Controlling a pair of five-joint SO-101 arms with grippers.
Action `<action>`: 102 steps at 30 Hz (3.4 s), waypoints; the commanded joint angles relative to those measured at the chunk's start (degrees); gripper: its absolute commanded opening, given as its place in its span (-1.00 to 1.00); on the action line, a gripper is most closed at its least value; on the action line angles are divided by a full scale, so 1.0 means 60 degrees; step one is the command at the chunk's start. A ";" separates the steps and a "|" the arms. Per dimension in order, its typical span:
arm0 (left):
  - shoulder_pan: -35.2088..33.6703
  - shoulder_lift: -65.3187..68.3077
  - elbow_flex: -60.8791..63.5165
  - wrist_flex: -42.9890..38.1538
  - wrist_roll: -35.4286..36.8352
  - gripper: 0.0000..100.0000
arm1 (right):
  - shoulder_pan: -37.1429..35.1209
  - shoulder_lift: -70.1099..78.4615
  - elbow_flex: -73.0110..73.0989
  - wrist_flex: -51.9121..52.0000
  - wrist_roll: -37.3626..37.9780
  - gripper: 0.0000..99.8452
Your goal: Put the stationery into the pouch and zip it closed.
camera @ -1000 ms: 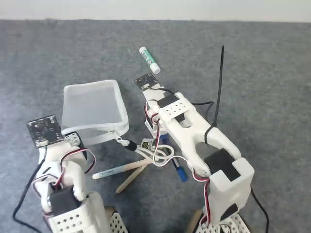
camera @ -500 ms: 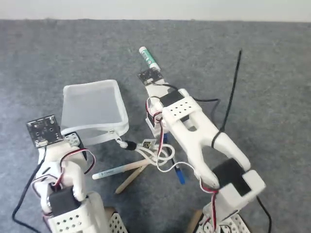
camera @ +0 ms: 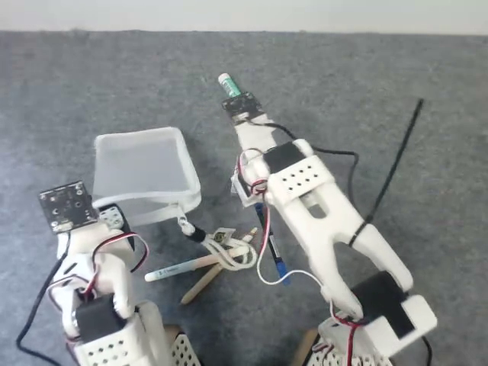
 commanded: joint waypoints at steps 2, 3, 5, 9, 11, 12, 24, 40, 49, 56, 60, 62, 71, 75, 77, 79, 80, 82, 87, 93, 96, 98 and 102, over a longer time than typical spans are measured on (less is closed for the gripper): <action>0.0484 -0.0117 -0.1341 0.0117 0.0044 -0.98 | 0.0784 -0.1092 0.0410 -0.0842 -0.0777 -0.99; 0.0689 -0.0117 -0.1575 0.0278 0.0044 -0.98 | 0.0842 -0.1238 0.0513 -0.0960 -0.0923 -0.99; 0.1070 -0.0117 -0.2103 0.0615 0.0044 -0.98 | 0.0872 -0.1531 0.0703 -0.1077 -0.0996 -0.99; 0.1451 -0.0117 -0.3275 0.1084 0.0044 -0.98 | 0.0916 -0.2015 0.1055 -0.1194 -0.1040 -0.99; 0.1597 -0.0117 -0.3700 0.1260 0.0044 -0.98 | 0.0916 -0.2205 0.1333 -0.1458 -0.1040 -0.99; 0.1641 -0.0117 -0.3846 0.1304 0.0044 -0.98 | 0.0916 -0.2293 0.1480 -0.1619 -0.1040 -0.99; 0.2989 -0.0117 -0.4271 0.1011 0.0132 -0.98 | 0.1121 -0.2527 0.1773 -0.1927 -0.1040 -0.99; 0.3209 -0.0117 -0.3216 -0.0894 0.1582 -0.98 | 0.1179 -0.2615 0.1773 -0.1971 -0.0996 -0.99; 0.2725 -0.0132 -0.2366 -0.1714 0.1641 -0.98 | 0.1150 -0.2615 0.1758 -0.1956 -0.0982 -0.99; 0.2227 -0.0117 -0.2337 -0.1392 0.1846 -0.98 | 0.1136 -0.3216 0.1934 -0.1956 -0.0967 -0.99; 0.2271 -0.0103 -0.2586 -0.1363 0.1846 -0.98 | 0.1150 -0.3978 0.2359 -0.2044 -0.0967 -0.99; 0.2286 -0.0103 -0.2864 -0.1158 0.1846 -0.98 | 0.1150 -0.4168 0.2432 -0.2044 -0.0967 -0.99; 0.2623 0.0513 -0.3597 -0.0484 0.1407 -0.98 | 0.1150 -0.4168 0.2505 -0.2176 -0.0967 -0.99; 0.2696 0.1963 -0.4740 0.0103 0.1348 -0.98 | 0.1150 -0.4168 0.2520 -0.2176 -0.0967 -0.99; 0.2696 0.2623 -0.5282 0.0366 0.1348 -0.98 | 0.1150 -0.4168 0.2520 -0.2176 -0.0967 -0.99; 0.2696 0.3165 -0.5663 0.0542 0.1348 -0.98 | 0.1150 -0.4168 0.2520 -0.2176 -0.0967 -0.99; 0.2681 0.3385 -0.5824 0.0615 0.1333 -0.98 | 0.1150 -0.4168 0.2520 -0.2176 -0.0967 -0.99; 0.2667 0.3648 -0.6059 0.0806 0.1231 -0.98 | 0.1150 -0.4168 0.2520 -0.2176 -0.0967 -0.99; 0.2667 0.4234 -0.6630 0.1143 0.0923 -0.98 | 0.1150 -0.4168 0.2520 -0.2176 -0.0967 -0.99; 0.2652 0.5978 -0.8359 0.2549 0.0806 -0.98 | 0.1150 -0.4168 0.2520 -0.2176 -0.0967 -0.99; 0.2637 0.7209 -0.9033 0.2974 0.0806 -0.98 | 0.1150 -0.4183 0.2520 -0.2176 -0.0967 -0.99; 0.2637 0.7941 -0.9326 0.3165 0.0806 -0.98 | 0.1150 -0.4183 0.2520 -0.2176 -0.0967 -0.99; 0.2432 0.8615 -0.9663 0.3355 0.0850 -0.98 | 0.1150 -0.4183 0.2520 -0.2161 -0.0967 -0.99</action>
